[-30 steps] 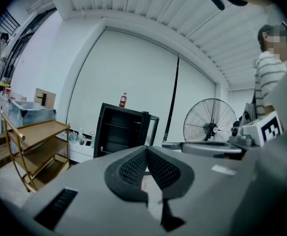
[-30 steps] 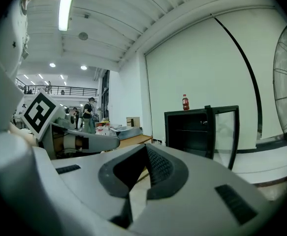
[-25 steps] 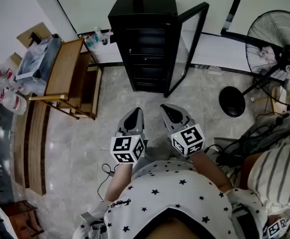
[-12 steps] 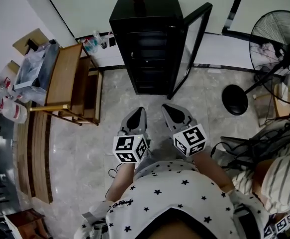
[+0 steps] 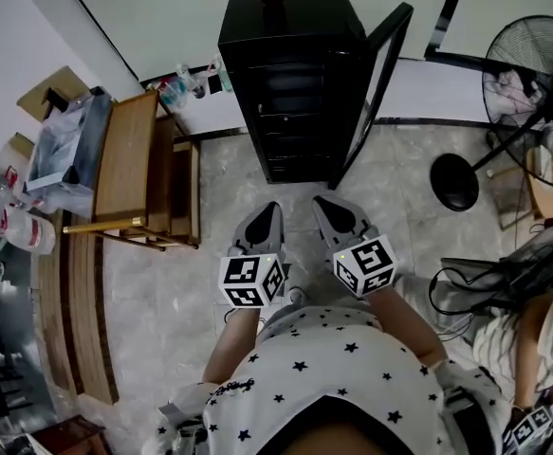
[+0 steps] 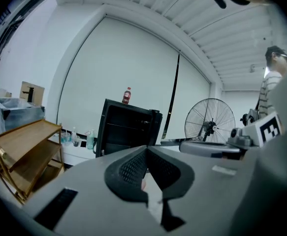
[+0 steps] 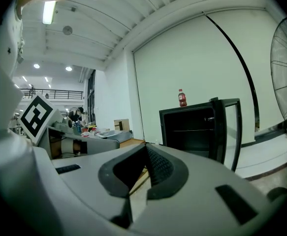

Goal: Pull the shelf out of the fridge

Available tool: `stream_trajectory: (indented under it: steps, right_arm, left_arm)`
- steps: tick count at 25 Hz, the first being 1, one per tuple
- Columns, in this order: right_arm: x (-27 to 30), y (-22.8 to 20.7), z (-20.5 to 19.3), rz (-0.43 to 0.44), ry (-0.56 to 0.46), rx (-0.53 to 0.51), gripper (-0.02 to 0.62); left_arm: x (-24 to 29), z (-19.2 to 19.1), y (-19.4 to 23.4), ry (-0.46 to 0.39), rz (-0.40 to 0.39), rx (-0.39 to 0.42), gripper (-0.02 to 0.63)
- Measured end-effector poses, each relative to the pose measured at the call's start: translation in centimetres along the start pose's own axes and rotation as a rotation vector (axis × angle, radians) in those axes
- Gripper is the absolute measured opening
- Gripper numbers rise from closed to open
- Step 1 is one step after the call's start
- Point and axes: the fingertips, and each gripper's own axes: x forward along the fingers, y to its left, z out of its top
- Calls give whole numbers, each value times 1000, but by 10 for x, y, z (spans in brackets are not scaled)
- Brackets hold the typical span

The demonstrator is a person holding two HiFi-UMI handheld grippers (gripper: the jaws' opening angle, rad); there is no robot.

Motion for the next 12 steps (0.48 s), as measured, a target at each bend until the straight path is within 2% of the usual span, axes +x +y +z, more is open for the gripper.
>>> stream_trajectory:
  steps: [7,12]
  right_arm:
    - [30,11,0,-31,-9,9,-6]
    - [41,9,-2,-31,-6,11,-6]
  left_arm:
    - [7,2,37,9,-18,-1,12]
    - [18,0,52,5,-10,-32,12]
